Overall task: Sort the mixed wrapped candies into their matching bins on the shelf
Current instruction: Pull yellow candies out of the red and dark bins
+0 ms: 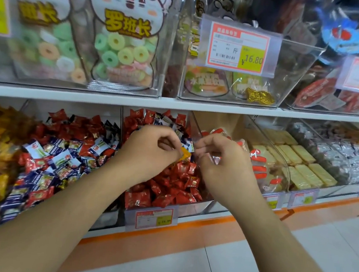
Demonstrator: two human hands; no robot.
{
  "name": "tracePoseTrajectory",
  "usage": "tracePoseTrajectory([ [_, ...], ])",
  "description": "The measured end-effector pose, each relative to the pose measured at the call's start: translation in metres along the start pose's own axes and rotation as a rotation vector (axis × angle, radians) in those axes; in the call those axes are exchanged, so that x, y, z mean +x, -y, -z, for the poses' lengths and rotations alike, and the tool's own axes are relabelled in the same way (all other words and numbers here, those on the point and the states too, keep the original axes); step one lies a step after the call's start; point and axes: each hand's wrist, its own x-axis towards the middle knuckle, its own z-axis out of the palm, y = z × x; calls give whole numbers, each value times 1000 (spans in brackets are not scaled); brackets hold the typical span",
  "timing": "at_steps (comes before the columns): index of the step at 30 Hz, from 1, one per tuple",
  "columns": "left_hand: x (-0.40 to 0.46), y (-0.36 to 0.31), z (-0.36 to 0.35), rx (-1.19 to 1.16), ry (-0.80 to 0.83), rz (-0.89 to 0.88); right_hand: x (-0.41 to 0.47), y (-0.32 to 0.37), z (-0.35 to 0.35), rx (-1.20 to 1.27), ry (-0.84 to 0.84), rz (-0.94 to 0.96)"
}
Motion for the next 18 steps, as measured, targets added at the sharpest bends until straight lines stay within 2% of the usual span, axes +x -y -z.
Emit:
tracePoseTrajectory([
  [4,-10,-2,15,-245,-91,74,-2,11,-9,20,73,33],
  [10,-37,-1,44,-384,-169,141,-4,39,-26,150,77,27],
  [13,-55,6,66,-453,-175,175,-5,61,-39,250,135,38],
  [18,-96,18,113,-287,-109,204,-10,99,-65,377,249,69],
])
